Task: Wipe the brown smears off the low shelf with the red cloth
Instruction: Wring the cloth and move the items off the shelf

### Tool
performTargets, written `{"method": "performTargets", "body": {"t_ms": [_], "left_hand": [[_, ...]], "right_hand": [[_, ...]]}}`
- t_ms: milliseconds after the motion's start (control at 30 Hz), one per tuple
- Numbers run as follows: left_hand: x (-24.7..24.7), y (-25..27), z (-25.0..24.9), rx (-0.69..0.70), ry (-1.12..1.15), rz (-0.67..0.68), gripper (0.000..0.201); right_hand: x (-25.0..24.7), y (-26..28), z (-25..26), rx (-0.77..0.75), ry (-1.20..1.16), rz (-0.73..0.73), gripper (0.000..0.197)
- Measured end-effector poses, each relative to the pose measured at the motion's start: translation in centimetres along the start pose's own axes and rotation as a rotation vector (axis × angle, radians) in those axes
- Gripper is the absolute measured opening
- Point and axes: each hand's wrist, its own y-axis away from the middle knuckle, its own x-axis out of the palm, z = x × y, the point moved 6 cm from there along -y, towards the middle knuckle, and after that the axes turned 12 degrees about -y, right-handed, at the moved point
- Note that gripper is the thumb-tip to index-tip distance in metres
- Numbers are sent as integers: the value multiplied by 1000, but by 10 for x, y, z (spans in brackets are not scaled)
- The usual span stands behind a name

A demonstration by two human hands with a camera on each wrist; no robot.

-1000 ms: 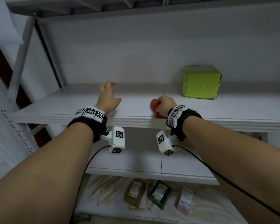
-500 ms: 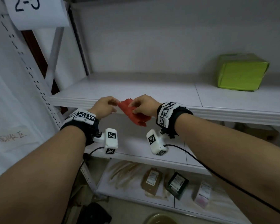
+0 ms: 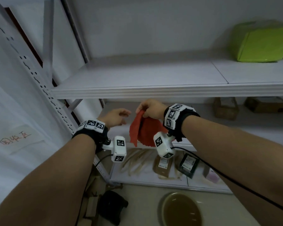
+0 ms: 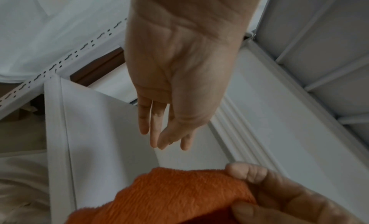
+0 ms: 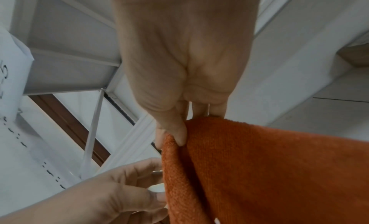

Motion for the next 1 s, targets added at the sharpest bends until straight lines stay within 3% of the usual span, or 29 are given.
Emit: {"method": "performTargets", "body": {"t_ms": [167,300,467,667,833,1000], "left_hand": [[47,-12,-8,7,140,114,36],[79,-24,-17,-34,170,98,6],[104,-38,-37,-108,144,17,30],[134,-48,-61,-106,-15,-37,21],[162,-63,-39,-78,-214,16,13],[203,-83,4,-31,-272,95,8]], "right_hand": [[-4,-1,-37,41,-65,20,38],[-13,3,-64,46,-95,70,38],[-40,13,-101,91,5,186,40],[-56,25,-133,122,121,316,46],[-34,12,-176,226,196,404,43],[15,2,-223,277,228,437,33]]}}
